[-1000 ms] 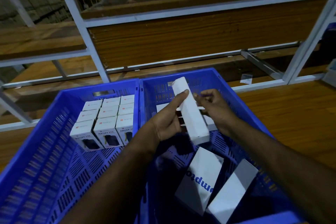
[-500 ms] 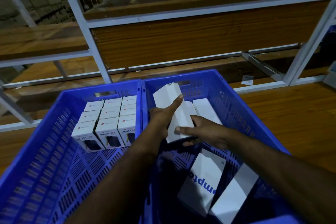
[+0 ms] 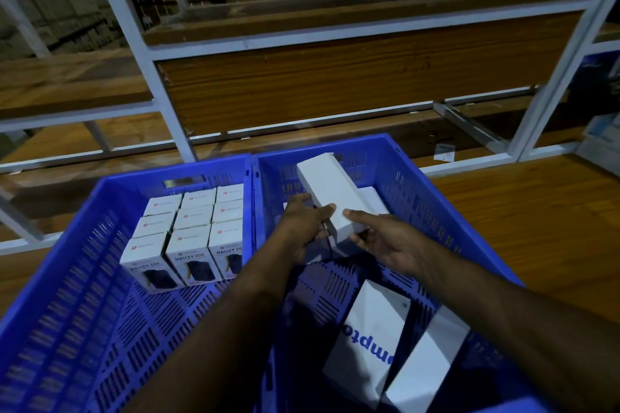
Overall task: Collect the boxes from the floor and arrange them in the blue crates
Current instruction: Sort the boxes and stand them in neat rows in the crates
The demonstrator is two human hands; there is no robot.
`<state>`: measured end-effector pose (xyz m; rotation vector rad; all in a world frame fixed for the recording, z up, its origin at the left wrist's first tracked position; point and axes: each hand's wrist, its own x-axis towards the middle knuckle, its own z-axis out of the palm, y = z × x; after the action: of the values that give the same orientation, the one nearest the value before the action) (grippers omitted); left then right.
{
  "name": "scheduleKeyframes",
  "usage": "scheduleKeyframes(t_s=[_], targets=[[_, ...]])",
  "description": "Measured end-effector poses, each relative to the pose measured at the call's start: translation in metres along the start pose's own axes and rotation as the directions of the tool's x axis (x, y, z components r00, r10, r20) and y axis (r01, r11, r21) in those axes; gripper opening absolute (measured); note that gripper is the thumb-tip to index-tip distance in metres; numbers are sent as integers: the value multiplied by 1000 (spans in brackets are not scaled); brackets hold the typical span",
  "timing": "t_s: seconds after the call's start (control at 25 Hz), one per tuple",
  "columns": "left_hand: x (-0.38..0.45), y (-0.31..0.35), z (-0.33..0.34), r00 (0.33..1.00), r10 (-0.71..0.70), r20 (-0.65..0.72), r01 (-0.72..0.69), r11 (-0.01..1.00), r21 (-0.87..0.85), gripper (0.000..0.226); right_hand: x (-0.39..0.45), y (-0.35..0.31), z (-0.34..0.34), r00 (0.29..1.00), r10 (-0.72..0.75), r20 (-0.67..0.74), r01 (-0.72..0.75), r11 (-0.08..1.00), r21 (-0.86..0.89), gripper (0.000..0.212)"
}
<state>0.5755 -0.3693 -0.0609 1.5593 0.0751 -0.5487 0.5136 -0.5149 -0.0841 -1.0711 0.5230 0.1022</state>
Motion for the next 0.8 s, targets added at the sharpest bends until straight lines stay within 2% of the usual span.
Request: scheduleKeyframes(t_s=[0.12,0.2,0.4,0.64,0.8], targets=[[-4,1,2,999,-37,-8,37,999,-21,61,5,-10,-10,980,-49,-195,58,998,38,17],[-3,0,-1,999,-29,-38,27,999,-41,58,6,-10,-19,963,-57,-265,80,994,77,15],[-4,-4,-3,1000,-13,-19,13,1000,-28,52,1,3,-28,966,-47,-253,83,987,134,44],[-4,-7,-4,1000,20,23,-21,999,30,51,-10,7,-31,976,93,-195,-68,989,130,43],[-4,-8,-4,999,24,31,-26,998,57,50,1,16,-41,972,126,-199,-113,991,76,49]])
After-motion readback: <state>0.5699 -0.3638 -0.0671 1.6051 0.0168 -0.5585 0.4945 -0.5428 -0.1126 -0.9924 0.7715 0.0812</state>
